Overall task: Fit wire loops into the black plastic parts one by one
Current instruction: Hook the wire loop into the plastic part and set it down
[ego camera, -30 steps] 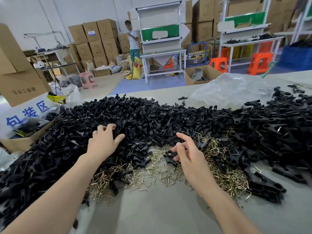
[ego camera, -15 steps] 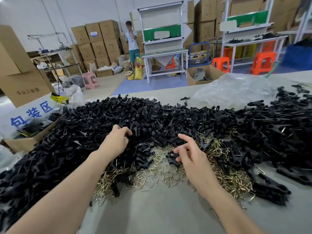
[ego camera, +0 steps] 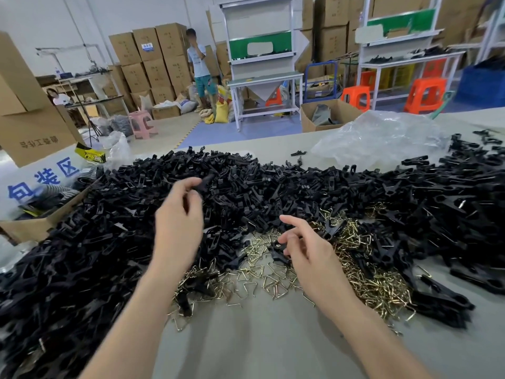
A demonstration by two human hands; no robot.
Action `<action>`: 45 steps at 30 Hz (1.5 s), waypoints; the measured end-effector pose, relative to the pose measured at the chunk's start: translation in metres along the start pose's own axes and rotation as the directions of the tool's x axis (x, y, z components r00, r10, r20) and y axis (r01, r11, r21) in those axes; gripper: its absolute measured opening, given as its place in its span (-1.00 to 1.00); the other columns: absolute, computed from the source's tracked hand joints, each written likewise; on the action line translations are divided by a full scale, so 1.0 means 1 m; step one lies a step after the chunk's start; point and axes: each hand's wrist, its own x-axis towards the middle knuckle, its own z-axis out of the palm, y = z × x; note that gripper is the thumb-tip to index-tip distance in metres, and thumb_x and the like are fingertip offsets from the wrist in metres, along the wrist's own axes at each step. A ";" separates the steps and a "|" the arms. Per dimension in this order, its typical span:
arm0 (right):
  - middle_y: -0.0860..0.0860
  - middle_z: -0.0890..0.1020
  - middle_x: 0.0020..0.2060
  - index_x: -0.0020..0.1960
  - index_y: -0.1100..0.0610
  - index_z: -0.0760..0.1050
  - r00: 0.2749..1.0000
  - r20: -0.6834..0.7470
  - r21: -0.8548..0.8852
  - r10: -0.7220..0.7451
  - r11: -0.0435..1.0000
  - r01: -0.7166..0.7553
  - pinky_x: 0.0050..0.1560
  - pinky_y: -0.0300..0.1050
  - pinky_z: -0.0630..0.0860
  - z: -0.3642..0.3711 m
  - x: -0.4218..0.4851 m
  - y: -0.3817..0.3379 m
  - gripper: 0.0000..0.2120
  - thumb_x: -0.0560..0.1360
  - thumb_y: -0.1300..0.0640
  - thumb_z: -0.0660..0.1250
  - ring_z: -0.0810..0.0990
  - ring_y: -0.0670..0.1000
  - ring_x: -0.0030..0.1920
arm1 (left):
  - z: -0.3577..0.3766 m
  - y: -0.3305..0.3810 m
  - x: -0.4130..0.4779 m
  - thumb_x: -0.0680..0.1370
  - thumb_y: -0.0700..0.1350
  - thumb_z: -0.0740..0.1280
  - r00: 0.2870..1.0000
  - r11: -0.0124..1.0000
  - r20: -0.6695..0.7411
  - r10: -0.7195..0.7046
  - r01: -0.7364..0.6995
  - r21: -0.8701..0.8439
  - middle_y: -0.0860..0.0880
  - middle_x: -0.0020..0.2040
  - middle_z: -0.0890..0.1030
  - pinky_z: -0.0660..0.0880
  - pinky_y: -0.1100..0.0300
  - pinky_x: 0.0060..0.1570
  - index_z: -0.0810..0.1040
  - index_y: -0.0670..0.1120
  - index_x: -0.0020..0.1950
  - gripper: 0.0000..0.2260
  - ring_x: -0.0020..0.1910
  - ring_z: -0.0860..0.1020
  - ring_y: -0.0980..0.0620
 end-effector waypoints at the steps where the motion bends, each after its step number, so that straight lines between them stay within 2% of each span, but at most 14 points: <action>1: -0.34 0.59 0.03 0.37 -0.30 0.37 0.999 -0.007 -0.013 -0.036 0.999 0.035 -0.13 -0.37 0.48 0.000 -0.001 -0.002 -0.70 0.69 -0.02 0.11 0.61 -0.21 0.00 | 0.009 0.008 -0.019 0.66 -0.16 0.23 0.999 0.997 0.031 0.040 -0.038 -0.064 0.03 -0.20 0.64 0.30 0.35 -0.50 0.54 0.18 0.15 -0.76 -0.49 0.39 0.18; 3: -0.32 0.61 0.06 0.43 -0.22 0.38 0.997 -0.006 0.028 -0.076 0.997 0.076 -0.01 -0.35 0.51 0.002 -0.002 -0.006 -0.67 0.68 -0.11 0.11 0.63 -0.19 0.03 | 0.028 0.021 -0.058 0.67 -0.17 0.24 0.986 0.984 0.109 0.127 -0.111 -0.142 0.13 -0.13 0.64 0.34 0.43 -0.40 0.54 0.18 0.18 -0.75 -0.39 0.47 0.22; 5: -0.27 0.64 0.11 0.44 -0.17 0.42 0.999 0.043 0.152 -0.018 0.988 0.011 0.10 -0.26 0.53 0.006 -0.004 -0.011 -0.62 0.66 -0.20 0.12 0.64 -0.18 0.09 | 0.043 0.025 -0.087 0.68 -0.16 0.22 0.969 0.979 0.177 0.173 -0.149 -0.141 0.22 0.03 0.62 0.43 0.47 -0.06 0.53 0.10 0.27 -0.76 -0.06 0.57 0.28; 7: -0.18 0.69 0.05 0.28 -0.14 0.55 0.990 0.132 0.323 0.045 0.943 -0.085 0.05 -0.25 0.56 0.008 -0.007 -0.014 -0.74 0.70 -0.10 0.15 0.65 -0.20 0.07 | 0.052 0.023 -0.102 0.69 -0.15 0.21 0.930 0.973 0.286 0.229 -0.209 -0.099 0.16 0.20 0.57 0.43 0.36 0.19 0.49 0.01 0.36 -0.74 0.20 0.53 0.26; 10: -0.01 0.72 -0.06 0.08 -0.08 0.63 0.976 0.187 0.482 0.114 0.855 -0.192 -0.10 -0.19 0.62 0.008 -0.009 -0.019 -0.78 0.70 0.05 0.21 0.69 -0.09 -0.03 | 0.051 0.020 -0.108 0.70 -0.12 0.18 0.890 0.966 0.376 0.257 -0.246 -0.079 0.16 0.28 0.52 0.45 0.24 0.24 0.40 0.08 0.43 -0.70 0.27 0.48 0.25; 13: 0.10 0.71 -0.05 0.02 -0.04 0.63 0.966 0.157 0.513 0.203 0.820 -0.256 0.00 0.12 0.67 0.008 -0.007 -0.017 -0.87 0.65 0.05 0.30 0.67 0.05 -0.04 | 0.051 0.016 -0.108 0.69 -0.06 0.19 0.898 0.980 0.394 0.197 -0.186 -0.068 0.25 0.36 0.48 0.36 0.36 0.32 0.26 0.27 0.47 -0.61 0.35 0.43 0.32; 16: 0.03 0.73 0.03 0.00 0.01 0.59 0.948 0.107 0.655 0.299 0.696 -0.293 0.00 -0.09 0.66 0.009 -0.003 -0.015 -0.91 0.64 0.08 0.31 0.72 0.03 0.03 | 0.053 0.011 -0.106 0.68 -0.05 0.21 0.907 0.990 0.398 0.139 -0.137 -0.033 0.32 0.26 0.50 0.36 0.43 0.24 0.24 0.23 0.53 -0.56 0.28 0.47 0.30; 20: 0.10 0.74 -0.02 0.06 0.24 0.48 0.924 0.022 0.781 0.381 0.571 -0.254 -0.03 -0.12 0.68 -0.002 0.004 -0.013 -0.88 0.66 0.19 0.23 0.73 0.08 0.06 | 0.047 0.000 -0.094 0.66 0.04 0.15 0.956 0.990 0.277 0.094 -0.119 0.074 0.19 0.20 0.54 0.28 0.49 0.21 0.43 0.03 0.46 -0.62 0.23 0.48 0.22; 26: 0.08 0.66 -0.31 0.00 0.23 0.45 0.932 0.078 0.708 0.355 0.638 -0.302 -0.18 -0.15 0.65 -0.008 0.004 -0.012 -0.92 0.64 0.21 0.24 0.73 0.12 -0.19 | 0.043 -0.005 -0.088 0.63 0.14 0.16 0.996 0.989 0.066 0.068 -0.075 0.125 0.42 -0.02 0.41 0.42 0.11 0.19 0.61 0.07 0.25 -0.67 0.10 0.39 0.26; 30: 0.03 0.62 -0.36 0.06 0.13 0.59 0.956 0.117 0.616 0.270 0.735 -0.283 -0.24 -0.15 0.63 -0.003 0.000 -0.011 -0.87 0.64 0.17 0.26 0.68 0.06 -0.27 | 0.041 -0.001 -0.089 0.63 0.16 0.11 0.993 0.973 0.034 0.109 -0.114 0.203 0.26 -0.13 0.55 0.25 0.14 0.19 0.63 0.05 0.18 -0.63 0.00 0.44 0.16; 34: -0.07 0.57 -0.39 0.08 -0.14 0.68 0.975 0.106 0.504 0.195 0.835 -0.222 -0.21 -0.24 0.60 0.002 -0.001 -0.011 -0.73 0.65 0.16 0.27 0.61 -0.07 -0.31 | 0.043 0.005 -0.094 0.64 0.15 0.14 0.987 0.989 0.081 0.136 -0.140 0.045 0.41 -0.01 0.48 0.44 0.16 0.09 0.57 0.07 0.27 -0.66 0.05 0.46 0.15; 37: -0.17 0.60 -0.37 0.04 -0.32 0.66 0.984 0.099 0.398 0.147 0.901 -0.175 -0.28 -0.36 0.50 0.003 -0.002 -0.013 -0.69 0.64 0.10 0.30 0.61 -0.10 -0.33 | 0.045 0.013 -0.101 0.62 0.18 0.15 0.986 0.990 0.117 0.115 -0.104 -0.092 0.50 0.15 0.44 0.46 0.23 0.10 0.42 0.35 0.33 -0.72 0.11 0.51 0.15; 40: -0.11 0.69 -0.11 0.08 -0.22 0.66 0.988 0.082 0.288 0.128 0.946 -0.147 -0.13 -0.08 0.63 0.006 -0.004 -0.011 -0.78 0.63 0.08 0.33 0.67 -0.10 -0.26 | 0.048 0.018 -0.105 0.66 0.11 0.20 0.975 0.982 0.164 0.148 -0.126 -0.142 0.39 0.20 0.51 0.45 0.35 0.11 0.35 0.47 0.29 -0.73 0.14 0.55 0.17; 45: -0.07 0.62 -0.13 0.06 -0.17 0.64 0.997 0.018 0.143 0.074 0.987 -0.076 -0.05 0.10 0.62 0.010 -0.007 -0.007 -0.82 0.63 0.08 0.32 0.66 -0.04 -0.17 | 0.052 0.014 -0.106 0.65 -0.13 0.30 0.961 0.980 0.225 0.162 -0.131 -0.147 0.31 0.16 0.57 0.41 0.43 0.13 0.51 0.21 0.22 -0.76 0.21 0.55 0.19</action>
